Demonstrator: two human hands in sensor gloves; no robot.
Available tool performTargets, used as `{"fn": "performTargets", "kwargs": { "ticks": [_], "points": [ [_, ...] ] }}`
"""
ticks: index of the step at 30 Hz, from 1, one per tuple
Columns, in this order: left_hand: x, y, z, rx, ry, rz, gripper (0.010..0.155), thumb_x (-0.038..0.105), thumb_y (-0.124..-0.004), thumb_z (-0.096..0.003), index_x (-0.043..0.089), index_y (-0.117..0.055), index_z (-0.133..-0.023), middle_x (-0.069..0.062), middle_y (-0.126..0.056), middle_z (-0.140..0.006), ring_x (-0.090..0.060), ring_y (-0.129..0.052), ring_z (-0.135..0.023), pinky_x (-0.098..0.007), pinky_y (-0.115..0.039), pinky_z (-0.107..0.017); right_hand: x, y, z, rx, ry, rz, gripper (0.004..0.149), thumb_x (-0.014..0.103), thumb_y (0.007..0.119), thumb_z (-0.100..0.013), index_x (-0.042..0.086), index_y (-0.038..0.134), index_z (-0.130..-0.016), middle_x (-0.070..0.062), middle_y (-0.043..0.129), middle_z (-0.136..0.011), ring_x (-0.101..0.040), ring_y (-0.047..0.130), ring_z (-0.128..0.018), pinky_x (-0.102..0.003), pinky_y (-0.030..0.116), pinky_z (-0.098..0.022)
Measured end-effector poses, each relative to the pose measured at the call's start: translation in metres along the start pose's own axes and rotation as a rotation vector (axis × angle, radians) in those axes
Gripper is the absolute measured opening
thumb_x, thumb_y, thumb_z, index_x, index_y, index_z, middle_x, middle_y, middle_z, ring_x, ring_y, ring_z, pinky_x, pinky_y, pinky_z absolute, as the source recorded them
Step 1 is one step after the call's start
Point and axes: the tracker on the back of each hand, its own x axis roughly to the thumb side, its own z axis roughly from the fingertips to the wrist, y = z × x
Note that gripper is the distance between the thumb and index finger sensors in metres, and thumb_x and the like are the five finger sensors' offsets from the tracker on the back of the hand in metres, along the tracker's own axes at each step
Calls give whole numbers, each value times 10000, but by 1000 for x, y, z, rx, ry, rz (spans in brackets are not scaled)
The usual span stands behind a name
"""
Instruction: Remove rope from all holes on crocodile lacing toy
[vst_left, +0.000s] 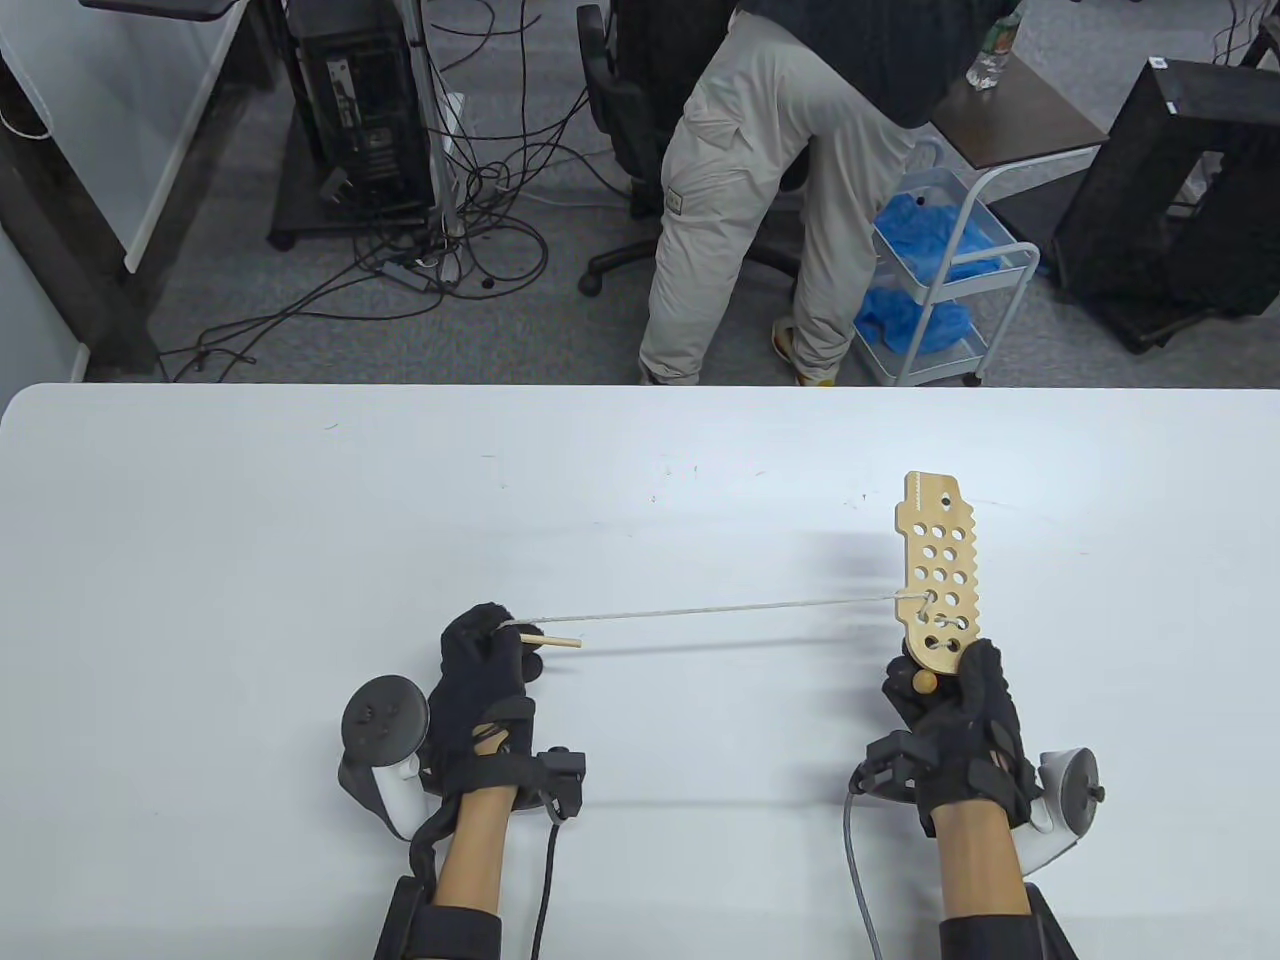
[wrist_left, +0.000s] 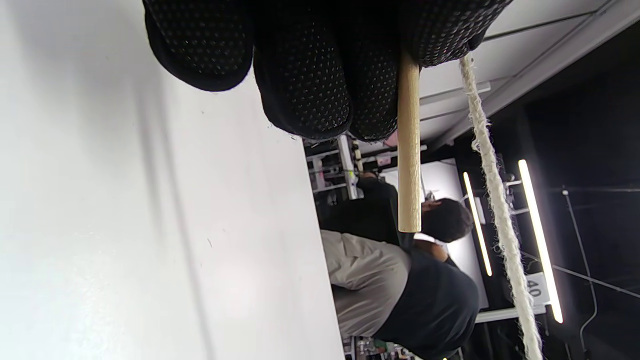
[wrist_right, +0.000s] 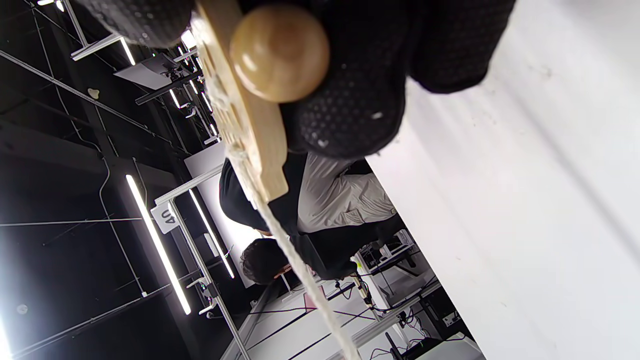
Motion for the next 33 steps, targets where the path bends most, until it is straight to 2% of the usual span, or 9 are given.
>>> {"fn": "performTargets", "kwargs": {
  "ticks": [33],
  "points": [
    [-2,3,2,18,41,85,428,460,-683,-557,424,-599,-975,118,-929,-818,-90,-962,-654,-393,-834,-561,1,-5,5,-75,26,-96,502,431,697,-497,95,724,-868,-162,913,-727,-284,979,-519,-544,755,-514]
  ]
}}
